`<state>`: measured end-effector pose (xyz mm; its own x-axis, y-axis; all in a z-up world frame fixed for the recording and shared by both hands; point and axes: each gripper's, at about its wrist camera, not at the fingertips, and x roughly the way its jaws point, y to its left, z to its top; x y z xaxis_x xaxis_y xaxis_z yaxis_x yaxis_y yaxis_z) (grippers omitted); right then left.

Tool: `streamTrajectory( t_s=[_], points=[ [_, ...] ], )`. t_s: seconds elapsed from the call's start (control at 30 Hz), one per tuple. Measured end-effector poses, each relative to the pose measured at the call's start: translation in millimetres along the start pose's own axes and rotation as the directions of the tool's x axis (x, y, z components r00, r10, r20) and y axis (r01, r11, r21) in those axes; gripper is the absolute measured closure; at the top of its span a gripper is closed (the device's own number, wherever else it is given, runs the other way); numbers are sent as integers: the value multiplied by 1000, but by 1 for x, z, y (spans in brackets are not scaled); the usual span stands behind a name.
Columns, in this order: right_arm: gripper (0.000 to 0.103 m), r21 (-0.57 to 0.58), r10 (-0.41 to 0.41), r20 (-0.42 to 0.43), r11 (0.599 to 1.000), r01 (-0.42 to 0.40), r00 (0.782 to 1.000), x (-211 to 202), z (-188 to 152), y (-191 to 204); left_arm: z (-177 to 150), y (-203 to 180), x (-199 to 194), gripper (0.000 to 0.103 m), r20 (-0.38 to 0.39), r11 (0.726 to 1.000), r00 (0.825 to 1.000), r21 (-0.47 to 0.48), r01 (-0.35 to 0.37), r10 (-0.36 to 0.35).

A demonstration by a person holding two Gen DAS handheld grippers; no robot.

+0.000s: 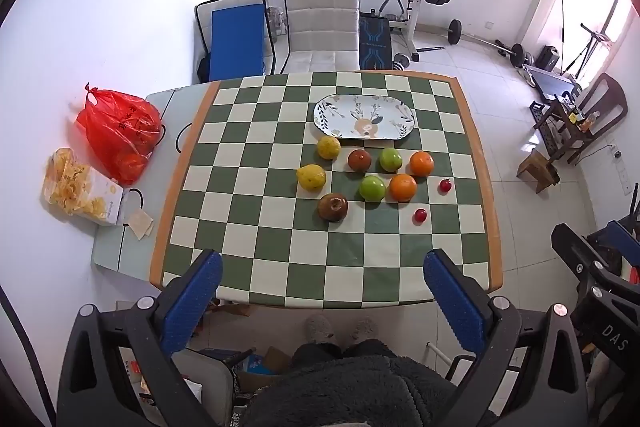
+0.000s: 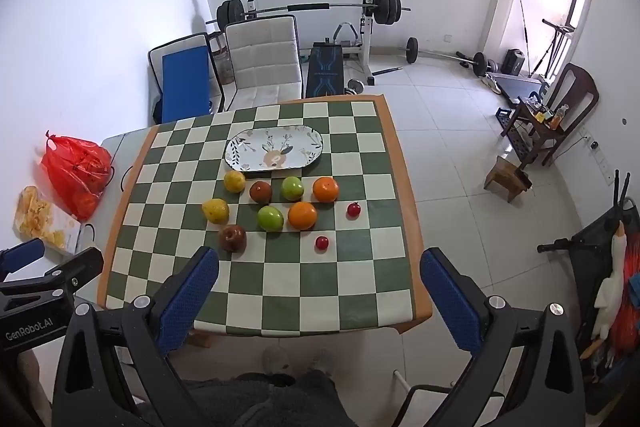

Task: Organize fruits

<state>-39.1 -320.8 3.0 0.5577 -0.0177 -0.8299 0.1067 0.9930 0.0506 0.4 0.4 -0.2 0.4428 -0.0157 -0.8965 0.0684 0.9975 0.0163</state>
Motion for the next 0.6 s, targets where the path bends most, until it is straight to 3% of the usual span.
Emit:
streamTrajectory(
  t_s=[0.6],
  points=[
    [0, 0, -5, 7, 1000, 5, 1000, -3, 1, 2, 6, 1, -5, 0, 14, 1000, 1000, 4, 2, -2]
  ],
)
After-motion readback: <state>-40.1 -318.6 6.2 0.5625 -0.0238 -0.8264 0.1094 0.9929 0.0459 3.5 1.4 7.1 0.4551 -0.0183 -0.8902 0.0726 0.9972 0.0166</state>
